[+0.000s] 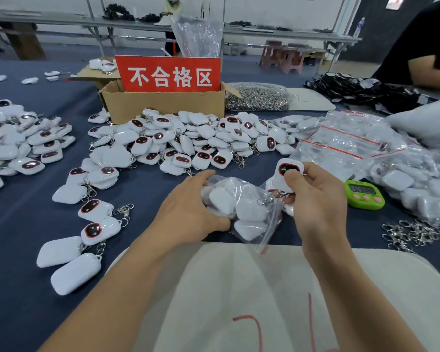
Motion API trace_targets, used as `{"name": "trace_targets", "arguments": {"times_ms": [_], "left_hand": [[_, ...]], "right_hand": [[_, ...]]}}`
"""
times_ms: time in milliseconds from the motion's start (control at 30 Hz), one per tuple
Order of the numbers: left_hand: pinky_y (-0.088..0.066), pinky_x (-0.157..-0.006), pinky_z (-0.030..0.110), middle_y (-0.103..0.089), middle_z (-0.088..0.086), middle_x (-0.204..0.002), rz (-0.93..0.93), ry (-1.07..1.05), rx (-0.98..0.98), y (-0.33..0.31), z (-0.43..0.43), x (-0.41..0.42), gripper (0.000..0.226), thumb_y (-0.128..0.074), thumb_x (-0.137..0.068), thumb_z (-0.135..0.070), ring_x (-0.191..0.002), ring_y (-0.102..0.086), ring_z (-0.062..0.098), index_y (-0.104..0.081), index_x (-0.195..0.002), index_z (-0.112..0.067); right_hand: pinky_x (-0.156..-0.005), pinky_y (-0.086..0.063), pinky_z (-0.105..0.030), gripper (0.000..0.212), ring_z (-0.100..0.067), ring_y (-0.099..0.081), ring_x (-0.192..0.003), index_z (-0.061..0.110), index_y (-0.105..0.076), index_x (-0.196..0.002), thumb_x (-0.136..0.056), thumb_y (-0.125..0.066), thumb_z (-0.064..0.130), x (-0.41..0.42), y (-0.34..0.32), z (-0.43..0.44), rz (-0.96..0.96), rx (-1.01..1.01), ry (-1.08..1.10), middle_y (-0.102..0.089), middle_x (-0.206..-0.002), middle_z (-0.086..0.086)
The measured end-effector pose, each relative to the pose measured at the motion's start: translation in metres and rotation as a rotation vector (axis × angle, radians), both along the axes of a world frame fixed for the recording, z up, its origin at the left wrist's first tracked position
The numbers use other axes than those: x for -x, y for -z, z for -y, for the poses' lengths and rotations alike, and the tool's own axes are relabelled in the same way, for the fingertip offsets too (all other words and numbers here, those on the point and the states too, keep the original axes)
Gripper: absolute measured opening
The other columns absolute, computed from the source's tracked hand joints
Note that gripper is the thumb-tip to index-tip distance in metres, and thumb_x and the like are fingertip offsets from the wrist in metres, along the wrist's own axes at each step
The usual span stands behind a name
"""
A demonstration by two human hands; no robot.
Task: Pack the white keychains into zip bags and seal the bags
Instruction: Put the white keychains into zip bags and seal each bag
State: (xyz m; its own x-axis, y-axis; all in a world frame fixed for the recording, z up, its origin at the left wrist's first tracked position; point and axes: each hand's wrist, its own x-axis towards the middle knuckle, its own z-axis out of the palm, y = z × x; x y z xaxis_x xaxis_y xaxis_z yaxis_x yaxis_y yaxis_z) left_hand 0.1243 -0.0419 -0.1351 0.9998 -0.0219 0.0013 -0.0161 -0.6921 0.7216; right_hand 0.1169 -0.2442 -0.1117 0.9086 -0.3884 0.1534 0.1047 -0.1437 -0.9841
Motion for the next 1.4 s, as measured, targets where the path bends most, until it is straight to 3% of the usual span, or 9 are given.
{"name": "trace_targets", "arguments": {"times_ms": [133,267,500,700,967,1067,1167,1300,1400], "left_hand": [[-0.036,-0.092,0.018,-0.044,-0.035,-0.126,0.071,0.037,0.066,-0.002,0.001,0.002,0.084,-0.083,-0.061,-0.038,-0.119,-0.046,-0.003,-0.049,-0.137,-0.048],[-0.037,-0.104,0.025,-0.053,-0.035,-0.125,0.045,0.031,0.212,-0.008,0.008,0.0,0.07,-0.058,-0.064,-0.042,-0.125,-0.047,0.0,-0.058,-0.133,-0.054],[-0.037,-0.112,0.038,-0.055,-0.033,-0.129,0.004,0.073,0.12,-0.006,0.005,-0.002,0.079,-0.051,-0.068,-0.033,-0.127,-0.047,0.013,-0.046,-0.145,-0.048],[-0.025,-0.117,0.026,-0.05,-0.025,-0.142,0.235,0.148,0.058,-0.004,0.012,0.002,0.061,-0.051,-0.079,-0.026,-0.134,-0.036,-0.004,-0.058,-0.137,-0.044],[-0.01,-0.125,0.037,-0.051,-0.022,-0.148,0.323,0.25,-0.189,-0.005,0.015,0.003,0.045,-0.048,-0.101,-0.013,-0.147,-0.026,0.0,-0.067,-0.13,-0.042],[-0.017,-0.123,0.034,-0.056,-0.02,-0.143,0.371,0.238,-0.127,-0.008,0.016,0.006,0.047,-0.047,-0.096,-0.012,-0.139,-0.035,-0.002,-0.069,-0.129,-0.037],[-0.026,-0.112,0.017,-0.061,-0.021,-0.13,0.423,0.213,0.021,-0.01,0.018,0.012,0.045,-0.051,-0.084,-0.021,-0.129,-0.043,-0.004,-0.076,-0.117,-0.035],[-0.033,-0.111,0.026,-0.067,-0.014,-0.122,0.423,0.302,-0.151,-0.006,0.027,0.014,0.029,-0.07,-0.078,-0.017,-0.123,-0.052,0.006,-0.082,-0.101,-0.03],[-0.037,-0.106,0.02,-0.072,-0.016,-0.112,0.45,0.233,-0.077,-0.004,0.029,0.015,0.029,-0.073,-0.073,-0.012,-0.116,-0.055,0.0,-0.082,-0.096,-0.026]], "right_hand": [[-0.073,-0.057,-0.048,0.016,-0.01,-0.058,-0.065,0.033,-0.072,-0.089,-0.081,-0.06,0.039,0.0,-0.001,-0.002,-0.018,0.007,-0.005,-0.073,-0.074,0.003],[-0.073,-0.055,-0.051,0.02,-0.014,-0.055,-0.067,0.024,-0.068,-0.093,-0.081,-0.061,0.039,0.0,-0.001,-0.004,-0.016,0.012,-0.006,-0.071,-0.079,-0.009],[-0.069,-0.051,-0.042,0.019,-0.016,-0.054,-0.065,0.026,-0.07,-0.091,-0.08,-0.059,0.036,0.003,-0.002,-0.004,-0.035,0.004,-0.02,-0.071,-0.082,-0.011],[-0.078,-0.058,-0.053,0.015,-0.014,-0.056,-0.067,0.035,-0.071,-0.09,-0.081,-0.06,0.037,0.002,-0.003,-0.005,-0.049,0.036,-0.003,-0.073,-0.082,-0.005],[-0.081,-0.057,-0.054,0.014,-0.014,-0.06,-0.069,0.038,-0.072,-0.089,-0.081,-0.06,0.039,0.001,-0.002,-0.005,-0.044,0.064,-0.001,-0.074,-0.081,-0.002],[-0.08,-0.057,-0.055,0.017,-0.013,-0.057,-0.067,0.034,-0.07,-0.092,-0.08,-0.06,0.04,0.001,-0.001,-0.005,-0.035,0.069,0.001,-0.073,-0.082,-0.005],[-0.077,-0.057,-0.054,0.015,-0.012,-0.056,-0.065,0.034,-0.071,-0.091,-0.082,-0.06,0.038,0.002,-0.002,-0.005,-0.025,0.064,-0.003,-0.073,-0.081,-0.004],[-0.075,-0.056,-0.055,0.018,-0.015,-0.053,-0.065,0.032,-0.073,-0.09,-0.079,-0.06,0.039,0.003,-0.002,-0.006,-0.027,0.051,-0.027,-0.071,-0.078,-0.01],[-0.069,-0.052,-0.047,0.018,-0.014,-0.052,-0.062,0.033,-0.074,-0.087,-0.078,-0.06,0.037,0.004,-0.003,-0.006,-0.018,0.022,-0.037,-0.069,-0.073,-0.009]]}}
